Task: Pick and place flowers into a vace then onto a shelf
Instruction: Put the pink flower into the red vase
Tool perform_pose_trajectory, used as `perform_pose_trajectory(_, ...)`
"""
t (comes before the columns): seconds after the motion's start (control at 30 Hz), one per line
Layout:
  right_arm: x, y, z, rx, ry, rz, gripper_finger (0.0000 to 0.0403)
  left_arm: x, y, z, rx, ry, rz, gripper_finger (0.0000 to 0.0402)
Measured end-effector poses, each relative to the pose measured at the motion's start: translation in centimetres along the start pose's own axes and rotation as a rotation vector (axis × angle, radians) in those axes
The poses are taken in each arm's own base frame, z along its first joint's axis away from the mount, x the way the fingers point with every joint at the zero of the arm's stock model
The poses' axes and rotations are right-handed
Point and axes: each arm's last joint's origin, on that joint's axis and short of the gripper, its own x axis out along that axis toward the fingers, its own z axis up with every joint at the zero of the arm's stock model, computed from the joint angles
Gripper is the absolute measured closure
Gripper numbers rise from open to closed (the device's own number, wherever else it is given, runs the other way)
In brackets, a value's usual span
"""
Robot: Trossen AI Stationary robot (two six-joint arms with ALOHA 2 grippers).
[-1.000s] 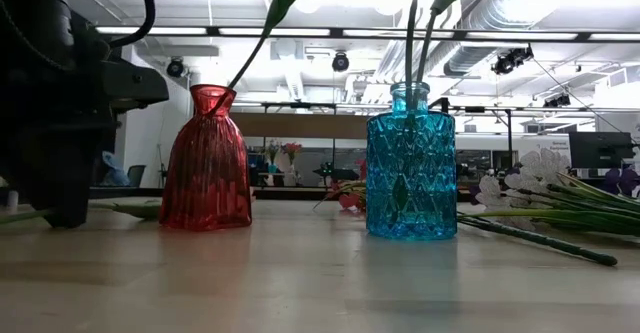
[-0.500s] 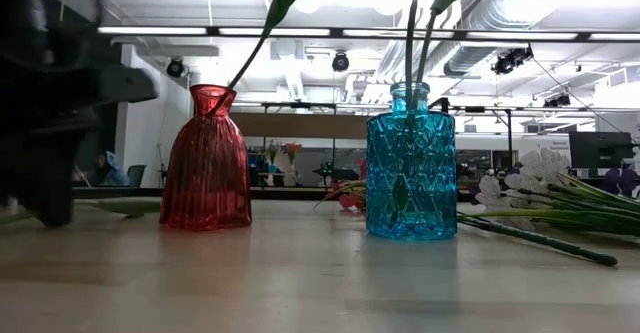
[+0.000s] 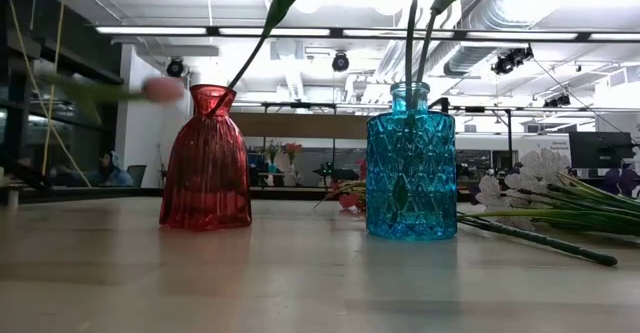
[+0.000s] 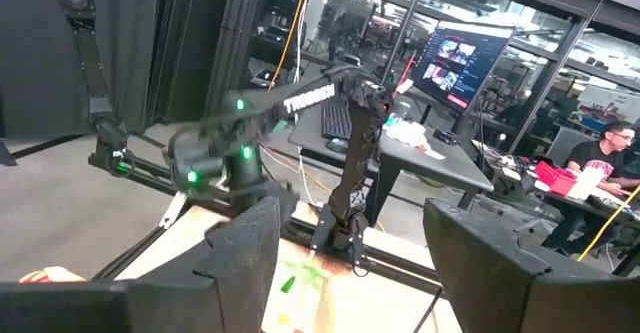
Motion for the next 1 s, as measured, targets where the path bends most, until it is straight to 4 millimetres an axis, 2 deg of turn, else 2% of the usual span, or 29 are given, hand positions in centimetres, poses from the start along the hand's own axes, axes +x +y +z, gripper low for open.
perform_pose_trajectory(0.13, 0.0, 0.0, 0.0, 0.0, 0.0, 0.0, 0.0164, -3.4, 0.4, 0.9, 0.007, -0.065, -0.007, 0.0369)
perform_pose_trajectory(0.3, 0.0, 0.0, 0.0, 0.0, 0.0, 0.0, 0.0164, -5.3, 0.1, 1.3, 0.021, -0.05, -0.098, 0.0369)
perform_pose_trajectory(0.57, 0.0, 0.0, 0.0, 0.003, -0.001, 0.001, 0.0164, -5.8, -0.1, 1.5, 0.037, -0.066, -0.134, 0.0369)
perform_pose_trajectory(0.73, 0.0, 0.0, 0.0, 0.004, -0.003, 0.0, 0.0164, -6.2, -0.4, 1.9, 0.029, -0.157, -0.227, 0.0369)
perform_pose_trajectory(1.0, 0.0, 0.0, 0.0, 0.004, -0.003, 0.0, 0.0164, -9.5, -1.6, 3.4, 0.082, -0.331, -0.459, 0.0369)
